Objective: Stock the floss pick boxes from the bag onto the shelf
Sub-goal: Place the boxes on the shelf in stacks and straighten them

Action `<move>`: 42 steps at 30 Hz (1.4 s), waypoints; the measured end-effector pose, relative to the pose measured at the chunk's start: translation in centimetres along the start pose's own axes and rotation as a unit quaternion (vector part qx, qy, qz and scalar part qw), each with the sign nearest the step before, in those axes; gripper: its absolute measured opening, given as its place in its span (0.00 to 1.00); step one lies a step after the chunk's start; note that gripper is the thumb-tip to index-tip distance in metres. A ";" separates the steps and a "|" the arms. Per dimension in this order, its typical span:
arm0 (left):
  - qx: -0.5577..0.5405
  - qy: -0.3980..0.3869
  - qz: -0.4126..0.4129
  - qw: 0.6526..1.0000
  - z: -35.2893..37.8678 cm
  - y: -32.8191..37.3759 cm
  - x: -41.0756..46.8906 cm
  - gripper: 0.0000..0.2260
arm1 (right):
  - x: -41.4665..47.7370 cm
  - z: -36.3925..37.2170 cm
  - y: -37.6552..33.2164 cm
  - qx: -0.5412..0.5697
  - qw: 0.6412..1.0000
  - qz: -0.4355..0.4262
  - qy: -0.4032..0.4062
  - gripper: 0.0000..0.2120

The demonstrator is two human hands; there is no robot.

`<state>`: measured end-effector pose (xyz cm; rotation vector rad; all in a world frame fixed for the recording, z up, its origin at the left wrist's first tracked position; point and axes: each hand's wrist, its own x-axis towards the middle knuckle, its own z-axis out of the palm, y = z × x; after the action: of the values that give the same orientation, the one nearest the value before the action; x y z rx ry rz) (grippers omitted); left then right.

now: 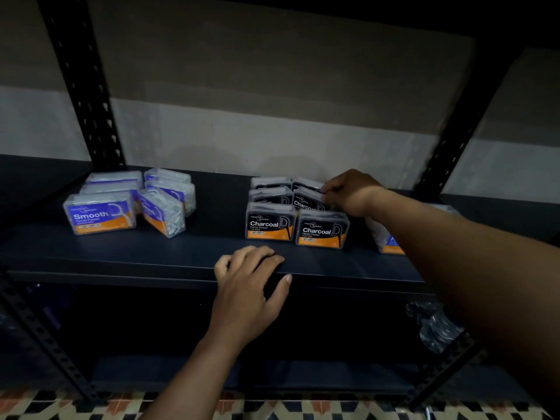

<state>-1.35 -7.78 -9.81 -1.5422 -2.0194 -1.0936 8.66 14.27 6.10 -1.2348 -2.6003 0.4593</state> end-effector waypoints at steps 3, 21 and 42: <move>-0.001 0.000 -0.002 1.000 0.0 0.0 -0.1 0.15 | -0.1 0.2 0.6 0.007 1.000 0.010 -0.002 0.13; 0.002 0.013 0.002 1.000 0.3 -0.1 -0.1 0.14 | -0.6 0.0 2.8 0.097 0.994 -0.028 -0.043 0.11; 0.008 0.012 0.002 1.000 0.3 0.0 -0.1 0.14 | -1.8 -0.4 2.9 0.139 0.987 -0.063 -0.058 0.16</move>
<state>-1.33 -7.63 -10.04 -1.5167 -2.0027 -1.0860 11.94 14.67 5.30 -0.9746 -2.5752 0.8562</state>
